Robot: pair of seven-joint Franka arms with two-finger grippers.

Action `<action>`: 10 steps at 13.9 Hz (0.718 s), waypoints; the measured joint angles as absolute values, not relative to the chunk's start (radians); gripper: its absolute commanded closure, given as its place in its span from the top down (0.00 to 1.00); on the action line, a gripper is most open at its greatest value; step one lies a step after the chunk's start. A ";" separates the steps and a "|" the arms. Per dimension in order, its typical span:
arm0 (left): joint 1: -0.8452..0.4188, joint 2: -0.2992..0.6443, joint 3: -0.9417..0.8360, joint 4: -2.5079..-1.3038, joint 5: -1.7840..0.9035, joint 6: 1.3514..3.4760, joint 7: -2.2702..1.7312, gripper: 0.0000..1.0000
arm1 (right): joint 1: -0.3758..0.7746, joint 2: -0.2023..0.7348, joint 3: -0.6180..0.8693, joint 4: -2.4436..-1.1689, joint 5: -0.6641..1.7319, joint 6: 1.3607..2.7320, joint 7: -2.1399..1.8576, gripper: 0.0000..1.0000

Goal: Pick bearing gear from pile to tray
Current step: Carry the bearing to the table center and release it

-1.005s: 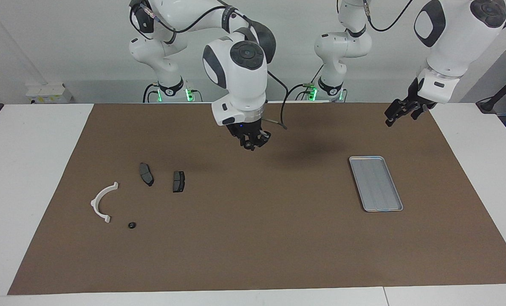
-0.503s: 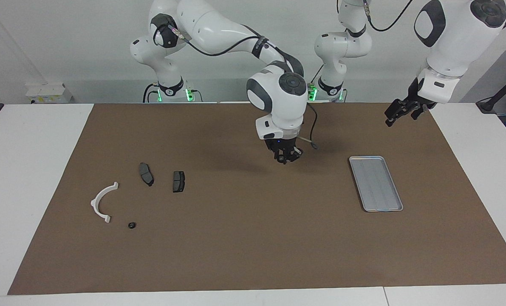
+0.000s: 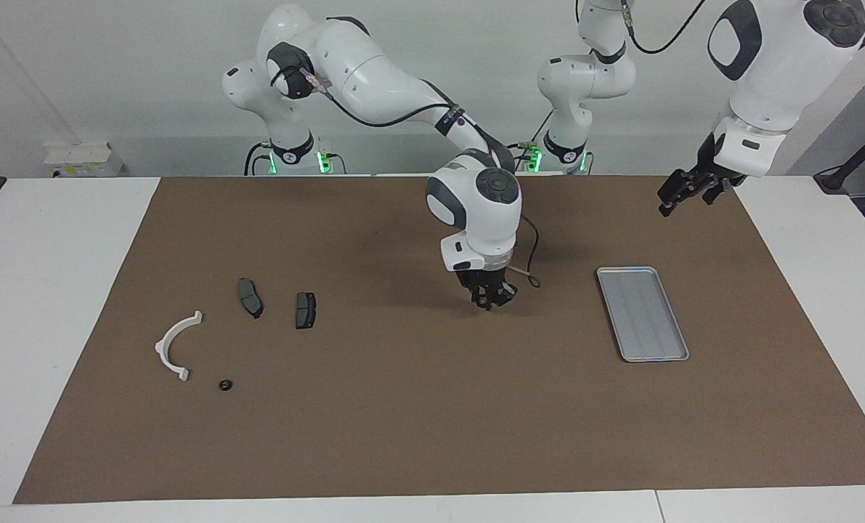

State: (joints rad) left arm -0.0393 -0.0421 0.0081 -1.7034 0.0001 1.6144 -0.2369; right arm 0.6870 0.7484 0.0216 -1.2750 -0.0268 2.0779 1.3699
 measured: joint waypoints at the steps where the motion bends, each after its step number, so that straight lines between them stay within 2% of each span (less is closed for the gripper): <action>1: -0.039 -0.042 0.008 -1.703 0.000 1.614 -0.237 1.00 | 0.687 0.752 0.021 -1.286 -0.029 2.091 1.370 0.00; 6: -0.039 -0.042 0.008 -1.703 0.000 1.614 -0.237 1.00 | 0.687 0.766 0.021 -1.293 -0.033 2.108 1.370 0.00; 7: -0.039 -0.042 0.008 -1.703 0.000 1.614 -0.237 1.00 | 0.687 0.766 0.021 -1.293 -0.033 2.108 1.370 0.24; 8: -0.039 -0.042 0.008 -1.703 0.000 1.614 -0.237 1.00 | 0.687 0.766 0.021 -1.293 -0.033 2.108 1.370 0.58; 9: -0.039 -0.042 0.008 -1.703 0.000 1.614 -0.237 1.00 | 0.687 0.766 0.021 -1.293 -0.033 2.108 1.370 1.00; 10: -0.039 -0.042 0.008 -1.703 0.000 1.614 -0.237 1.00 | 0.687 0.766 0.021 -1.293 -0.033 2.106 1.370 1.00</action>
